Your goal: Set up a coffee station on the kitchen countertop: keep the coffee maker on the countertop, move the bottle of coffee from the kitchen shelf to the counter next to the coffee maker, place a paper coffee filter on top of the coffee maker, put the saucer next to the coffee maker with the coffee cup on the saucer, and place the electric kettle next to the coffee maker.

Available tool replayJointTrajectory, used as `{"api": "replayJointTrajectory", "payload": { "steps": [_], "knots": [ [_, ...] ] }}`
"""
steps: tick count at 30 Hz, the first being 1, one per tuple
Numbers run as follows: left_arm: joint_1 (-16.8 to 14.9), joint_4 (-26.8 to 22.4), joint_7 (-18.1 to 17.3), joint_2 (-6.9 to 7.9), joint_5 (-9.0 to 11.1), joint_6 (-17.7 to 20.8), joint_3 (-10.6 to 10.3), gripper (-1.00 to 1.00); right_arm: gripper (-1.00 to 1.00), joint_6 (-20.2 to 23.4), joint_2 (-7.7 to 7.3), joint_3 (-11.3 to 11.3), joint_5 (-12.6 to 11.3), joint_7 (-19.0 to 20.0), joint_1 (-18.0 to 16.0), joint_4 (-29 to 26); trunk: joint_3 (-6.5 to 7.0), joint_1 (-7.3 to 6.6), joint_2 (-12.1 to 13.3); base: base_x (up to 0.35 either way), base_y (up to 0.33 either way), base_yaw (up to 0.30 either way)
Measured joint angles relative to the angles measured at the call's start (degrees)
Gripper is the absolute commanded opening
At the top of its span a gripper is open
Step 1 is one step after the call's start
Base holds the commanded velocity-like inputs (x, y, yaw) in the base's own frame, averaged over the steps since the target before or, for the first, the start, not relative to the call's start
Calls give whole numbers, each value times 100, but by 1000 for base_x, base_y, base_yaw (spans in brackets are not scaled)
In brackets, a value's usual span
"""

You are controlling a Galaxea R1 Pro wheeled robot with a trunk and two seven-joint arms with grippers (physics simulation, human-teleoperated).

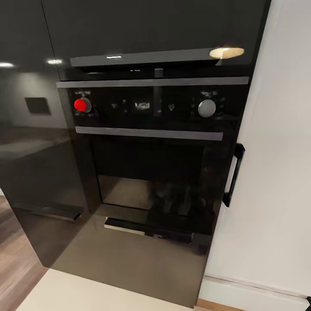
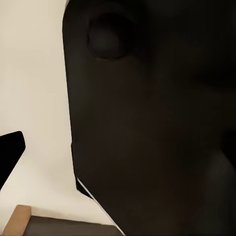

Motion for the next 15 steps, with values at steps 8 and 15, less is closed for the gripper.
{"api": "replayJointTrajectory", "payload": {
  "steps": [8,15],
  "knots": [
    [1,-16,-16,-26,39,-85,28,100,100,-9,221,4,8,12,-9,-203,2,0,1,0,0,0],
    [3,-27,-16,-19,37,-267,-4,100,100,-19,345,-1,-4,7,-9,-428,2,0,1,0,0,0]
  ]
}}
